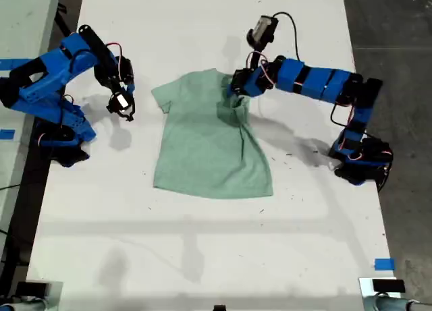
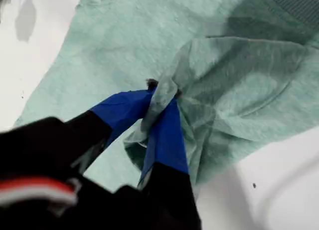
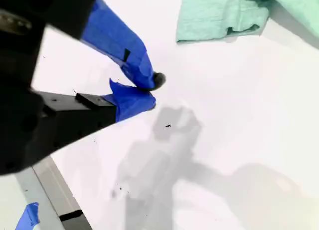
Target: Fold tshirt
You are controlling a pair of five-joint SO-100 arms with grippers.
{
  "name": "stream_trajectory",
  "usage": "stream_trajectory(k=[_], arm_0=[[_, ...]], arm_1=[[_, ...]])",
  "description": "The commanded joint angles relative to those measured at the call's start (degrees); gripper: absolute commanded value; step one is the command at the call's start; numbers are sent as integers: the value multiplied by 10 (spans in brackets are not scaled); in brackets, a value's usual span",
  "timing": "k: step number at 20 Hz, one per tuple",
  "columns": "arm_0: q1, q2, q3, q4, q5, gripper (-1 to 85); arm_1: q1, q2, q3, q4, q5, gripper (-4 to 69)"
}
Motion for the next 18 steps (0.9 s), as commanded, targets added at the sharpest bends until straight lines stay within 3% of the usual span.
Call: stream_trajectory(k=[1,2,3,5,11,14,17,18], arm_0=[[20,18,-4,-4,-7,1],[20,18,-5,-5,-7,1],[20,18,-6,-5,-7,1],[21,18,-7,-5,-7,3],[23,18,-11,-4,-8,72],[23,16,-26,1,-9,60],[33,-14,-73,-5,33,261],[35,-25,-90,-12,46,292]], arm_1=[[-28,-71,-86,-35,3,174],[-40,-91,-103,-41,-5,314],[-48,-112,-142,-9,-11,316],[-60,-108,-204,69,-14,246],[-47,116,-170,254,-26,182],[-41,268,-23,273,-30,138],[-40,374,113,269,-10,180],[-42,399,145,265,-2,182]])
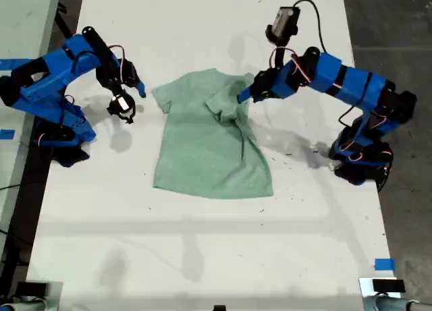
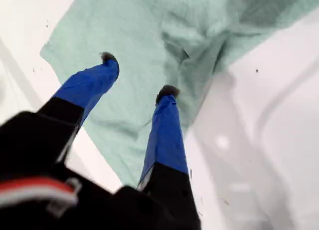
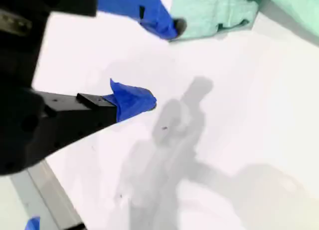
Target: Fold tshirt
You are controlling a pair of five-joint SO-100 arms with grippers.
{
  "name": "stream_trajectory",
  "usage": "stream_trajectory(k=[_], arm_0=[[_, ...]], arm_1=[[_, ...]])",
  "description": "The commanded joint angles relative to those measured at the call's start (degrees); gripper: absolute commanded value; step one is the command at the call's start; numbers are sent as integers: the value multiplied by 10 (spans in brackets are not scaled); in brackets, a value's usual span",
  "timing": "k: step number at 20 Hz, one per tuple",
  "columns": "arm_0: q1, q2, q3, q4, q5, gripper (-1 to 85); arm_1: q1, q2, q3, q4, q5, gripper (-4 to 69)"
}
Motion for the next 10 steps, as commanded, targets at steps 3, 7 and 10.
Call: stream_trajectory(k=[3,7,10], arm_0=[[18,-53,-147,-11,73,367],[-6,-142,-185,-35,119,379],[-25,-219,-182,-78,134,380]], arm_1=[[1,124,97,-14,27,175],[1,153,120,-17,33,163],[-2,166,128,-17,35,157]])
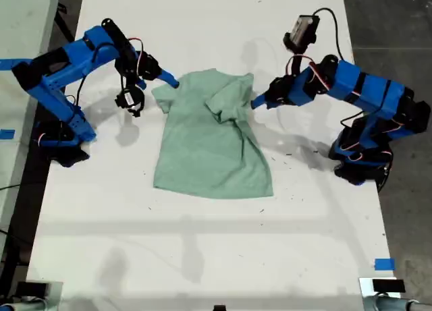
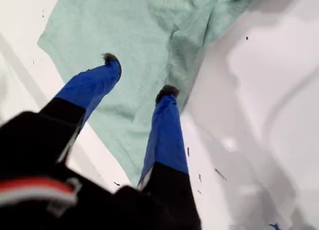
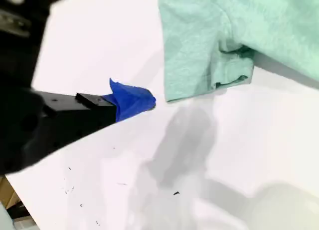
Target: Fold tshirt
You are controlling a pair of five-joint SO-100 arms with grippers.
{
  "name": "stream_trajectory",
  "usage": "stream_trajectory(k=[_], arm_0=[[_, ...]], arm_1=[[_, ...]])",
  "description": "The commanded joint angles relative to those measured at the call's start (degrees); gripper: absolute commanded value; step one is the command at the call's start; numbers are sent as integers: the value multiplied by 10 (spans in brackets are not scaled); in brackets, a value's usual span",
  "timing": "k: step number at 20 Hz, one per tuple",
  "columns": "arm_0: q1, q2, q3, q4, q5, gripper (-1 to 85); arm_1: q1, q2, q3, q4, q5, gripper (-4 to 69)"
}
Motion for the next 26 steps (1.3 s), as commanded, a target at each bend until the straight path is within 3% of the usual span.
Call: stream_trajectory(k=[1,5,8,10,13,17,23,26], arm_0=[[-26,-59,-30,-40,16,380],[-56,-163,-35,-93,22,376],[-75,-238,-67,-97,25,333],[-76,-287,-94,-90,21,242],[-76,-325,-121,-80,4,1],[-62,-297,-131,-67,0,1],[-51,-193,-250,68,-11,1],[7,-200,-350,69,-4,1]], arm_1=[[-4,37,4,-17,9,155],[-11,75,35,-17,19,151],[-12,117,73,-18,30,149],[-11,148,101,-22,35,151],[-8,186,140,-24,41,152],[-6,231,178,-22,48,149],[0,276,202,-1,54,134],[6,295,207,16,54,130]])
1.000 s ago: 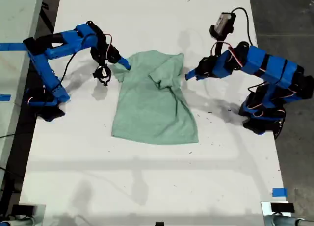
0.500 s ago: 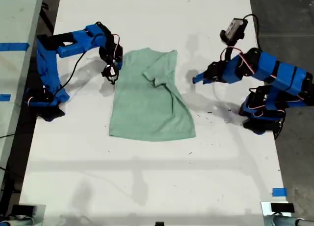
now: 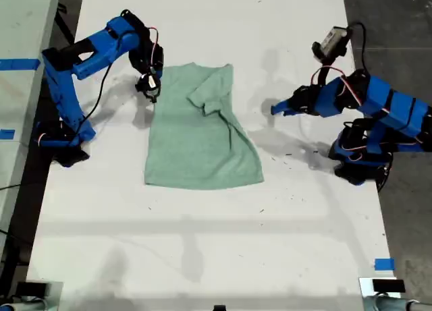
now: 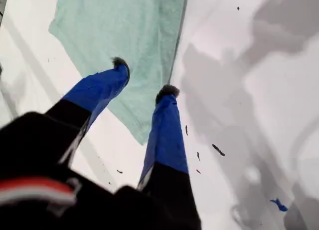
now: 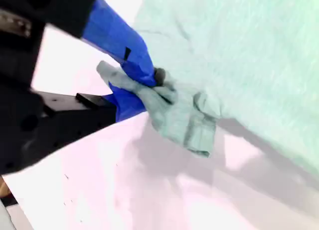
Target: Fold tshirt
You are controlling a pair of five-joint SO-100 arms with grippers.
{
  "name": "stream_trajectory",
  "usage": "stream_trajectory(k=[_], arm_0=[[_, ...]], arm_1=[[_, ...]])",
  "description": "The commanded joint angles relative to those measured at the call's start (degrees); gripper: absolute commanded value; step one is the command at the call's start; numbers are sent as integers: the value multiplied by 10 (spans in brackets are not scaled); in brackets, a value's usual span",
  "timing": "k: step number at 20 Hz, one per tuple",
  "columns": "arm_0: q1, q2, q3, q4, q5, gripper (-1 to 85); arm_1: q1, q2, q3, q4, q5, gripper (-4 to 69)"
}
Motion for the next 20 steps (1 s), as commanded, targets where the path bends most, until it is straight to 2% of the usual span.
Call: stream_trajectory(k=[1,2,5,9,10,11,12,13,15,18,20], arm_0=[[73,20,-112,-6,7,1],[98,-4,-153,-15,12,1],[162,-56,-183,-120,47,1],[177,-174,-234,-184,50,1],[171,-201,-243,-194,49,53],[164,-230,-261,-198,55,224],[156,-237,-263,-192,57,278],[150,-229,-263,-169,57,292],[144,-176,-257,-92,56,289],[152,-76,-206,63,29,285],[188,12,-109,97,0,280]], arm_1=[[9,27,2,10,4,126],[10,31,5,11,4,126],[10,32,8,9,7,124],[6,32,11,9,14,124],[4,32,13,9,17,123],[4,32,16,8,18,123],[3,32,18,7,20,123],[3,32,18,8,21,124],[3,33,25,11,22,128],[-1,35,28,24,22,145],[-8,42,37,35,23,155]])
